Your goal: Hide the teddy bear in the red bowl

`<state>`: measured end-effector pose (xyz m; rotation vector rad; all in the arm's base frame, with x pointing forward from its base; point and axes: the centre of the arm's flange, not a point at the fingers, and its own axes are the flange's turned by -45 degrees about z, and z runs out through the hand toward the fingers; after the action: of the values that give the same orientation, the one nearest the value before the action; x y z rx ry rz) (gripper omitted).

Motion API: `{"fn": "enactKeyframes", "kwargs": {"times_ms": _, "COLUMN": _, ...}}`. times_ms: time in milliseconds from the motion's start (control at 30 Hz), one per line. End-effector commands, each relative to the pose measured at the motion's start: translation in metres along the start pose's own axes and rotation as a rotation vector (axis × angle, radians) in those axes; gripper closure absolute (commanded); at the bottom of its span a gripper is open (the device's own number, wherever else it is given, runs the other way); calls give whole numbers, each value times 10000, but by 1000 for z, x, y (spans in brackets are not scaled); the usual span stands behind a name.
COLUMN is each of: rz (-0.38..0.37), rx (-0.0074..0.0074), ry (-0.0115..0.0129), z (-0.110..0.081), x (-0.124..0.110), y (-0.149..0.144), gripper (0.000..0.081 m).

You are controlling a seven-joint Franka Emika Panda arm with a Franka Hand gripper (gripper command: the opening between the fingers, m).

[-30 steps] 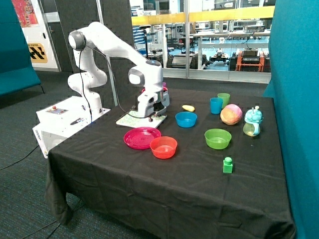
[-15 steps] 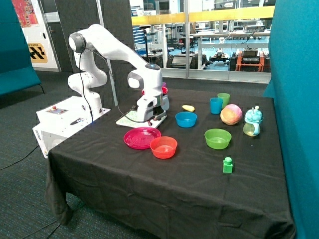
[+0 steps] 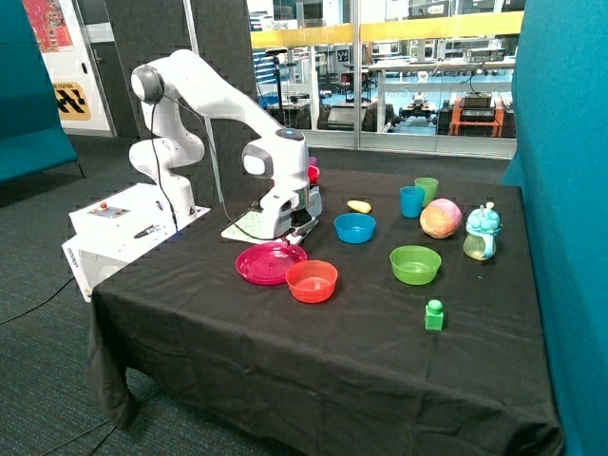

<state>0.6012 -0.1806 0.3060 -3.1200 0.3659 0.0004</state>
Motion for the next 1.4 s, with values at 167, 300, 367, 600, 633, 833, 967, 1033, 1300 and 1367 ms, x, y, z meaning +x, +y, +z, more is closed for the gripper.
{"fn": "enactKeyframes", "kwargs": {"times_ms": 167, "rz": 10, "rx": -2, "ry": 3, "z": 11, "x": 2, "y": 6, "gripper": 351}}
{"fn": "enactKeyframes", "kwargs": {"times_ms": 300, "rz": 13, "rx": -2, "ry": 3, "z": 15, "x": 0, "y": 7, "gripper": 386}}
{"fn": "enactKeyframes", "kwargs": {"times_ms": 367, "rz": 3, "rx": -2, "ry": 3, "z": 16, "x": 0, "y": 7, "gripper": 395}}
{"fn": "enactKeyframes", "kwargs": {"times_ms": 600, "rz": -27, "rx": -2, "ry": 3, "z": 19, "x": -1, "y": 9, "gripper": 414}}
{"fn": "enactKeyframes", "kwargs": {"times_ms": 633, "rz": -26, "rx": -2, "ry": 3, "z": 19, "x": -1, "y": 9, "gripper": 416}}
{"fn": "enactKeyframes", "kwargs": {"times_ms": 833, "rz": -38, "rx": -2, "ry": 3, "z": 21, "x": -1, "y": 10, "gripper": 425}}
{"fn": "enactKeyframes", "kwargs": {"times_ms": 967, "rz": -43, "rx": -2, "ry": 3, "z": 22, "x": 0, "y": 9, "gripper": 433}}
{"fn": "enactKeyframes", "kwargs": {"times_ms": 1033, "rz": -115, "rx": -2, "ry": 3, "z": 22, "x": 1, "y": 7, "gripper": 430}}
{"fn": "enactKeyframes", "kwargs": {"times_ms": 1300, "rz": -205, "rx": -2, "ry": 3, "z": 24, "x": 1, "y": 1, "gripper": 437}}
{"fn": "enactKeyframes", "kwargs": {"times_ms": 1367, "rz": -246, "rx": -2, "ry": 3, "z": 24, "x": 1, "y": 0, "gripper": 439}}
